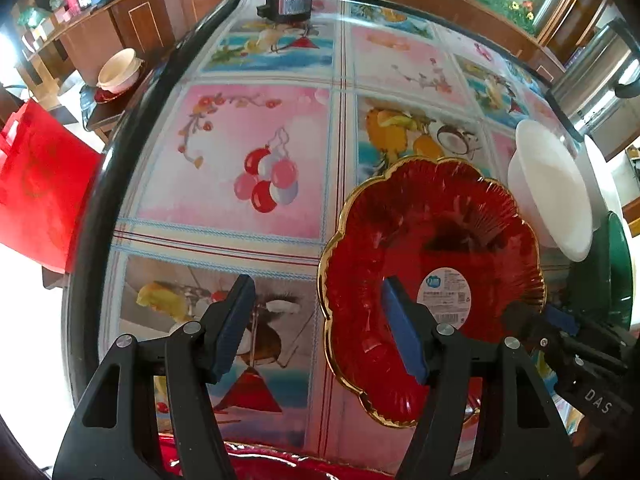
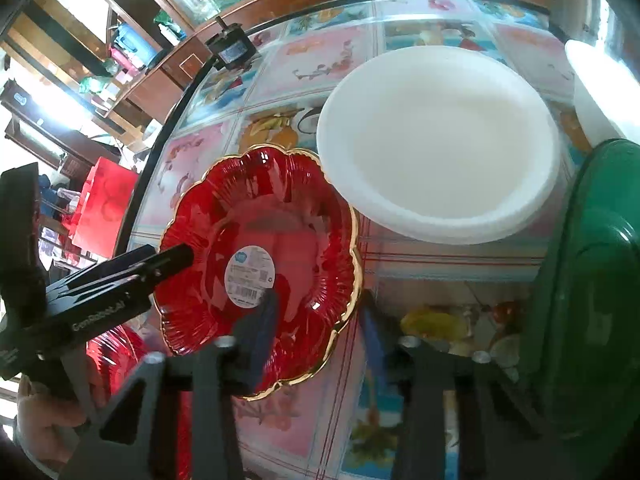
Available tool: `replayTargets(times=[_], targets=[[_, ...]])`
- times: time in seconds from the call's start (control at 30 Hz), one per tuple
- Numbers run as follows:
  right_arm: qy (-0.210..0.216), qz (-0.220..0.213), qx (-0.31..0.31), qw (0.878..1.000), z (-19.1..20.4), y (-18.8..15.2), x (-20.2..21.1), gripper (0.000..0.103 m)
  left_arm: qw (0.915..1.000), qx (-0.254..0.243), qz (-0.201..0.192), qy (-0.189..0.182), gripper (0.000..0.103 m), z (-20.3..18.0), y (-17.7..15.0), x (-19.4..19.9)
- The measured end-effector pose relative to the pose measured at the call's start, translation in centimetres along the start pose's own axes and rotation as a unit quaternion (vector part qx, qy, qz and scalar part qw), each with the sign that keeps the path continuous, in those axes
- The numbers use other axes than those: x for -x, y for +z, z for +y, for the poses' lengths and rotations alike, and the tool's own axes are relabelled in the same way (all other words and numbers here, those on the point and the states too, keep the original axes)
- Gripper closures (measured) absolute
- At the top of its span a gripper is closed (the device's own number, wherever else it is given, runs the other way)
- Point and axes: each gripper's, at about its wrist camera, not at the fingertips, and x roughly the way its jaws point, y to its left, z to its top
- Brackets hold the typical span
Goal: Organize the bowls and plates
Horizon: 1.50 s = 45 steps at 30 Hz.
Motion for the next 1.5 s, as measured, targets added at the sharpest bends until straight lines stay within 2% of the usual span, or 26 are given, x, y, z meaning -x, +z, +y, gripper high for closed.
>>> replayTargets(times=[0.03,0.07,0.1,0.13,0.33,0.57,0.9,1.5], targets=[[0.000,0.001,0.000,1.000,-0.1,0.0,-0.1,0.077,1.0000,0.002,0.001,0.001,0.039,0.0,0.0,-0.2],[0.002,-0.001,0.001,1.000,-0.2,-0.1,0.0,0.080,1.0000,0.001,0.003,0.005,0.052,-0.1,0.0,-0.4],[0.005,0.000,0.002,1.000,-0.2,-0.1,0.0,0.082,0.9999,-0.005,-0.004,0.011,0.058,-0.3,0.0,-0.4],[0.007,0.001,0.004,1.000,-0.2,-0.1,0.0,0.085,0.9999,-0.012,-0.007,0.007,0.075,-0.6,0.0,-0.2],[-0.020,-0.006,0.038,0.999,0.7,-0.1,0.0,0.086,0.9999,-0.007,-0.009,0.003,0.077,-0.8,0.0,0.1],[-0.045,-0.029,0.074,0.996,2.1,-0.5,1.2,0.079,0.9992,-0.002,-0.040,0.002,0.077,-0.9,-0.5,2.9],[-0.045,-0.051,0.105,0.992,4.2,-1.0,4.0,0.077,0.9972,0.004,-0.074,0.009,0.077,-0.6,-1.9,7.0],[-0.023,-0.046,0.168,0.984,8.4,-3.7,6.2,0.074,0.9937,0.044,-0.099,0.030,0.077,1.9,-7.1,12.6]])
